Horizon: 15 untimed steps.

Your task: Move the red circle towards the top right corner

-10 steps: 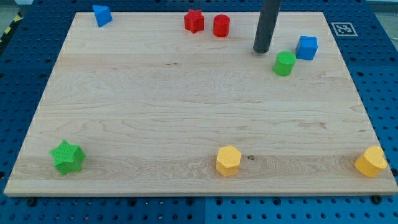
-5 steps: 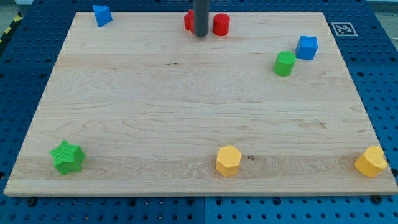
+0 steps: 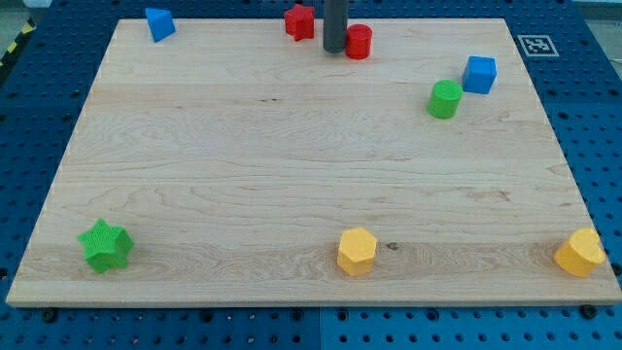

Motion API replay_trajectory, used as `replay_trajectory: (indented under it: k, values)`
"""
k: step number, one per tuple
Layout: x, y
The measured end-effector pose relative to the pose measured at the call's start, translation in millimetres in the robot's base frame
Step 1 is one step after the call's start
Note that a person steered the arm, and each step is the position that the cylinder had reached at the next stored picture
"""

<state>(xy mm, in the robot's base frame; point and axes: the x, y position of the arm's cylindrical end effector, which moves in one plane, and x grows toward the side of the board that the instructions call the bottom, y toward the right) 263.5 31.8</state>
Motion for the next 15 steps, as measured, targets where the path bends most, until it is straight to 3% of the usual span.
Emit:
replay_trajectory:
  k: [4, 8, 15]
  values:
    - [3.6, 53.1]
    - [-13.3, 41.0]
    - [-36.5, 104.5]
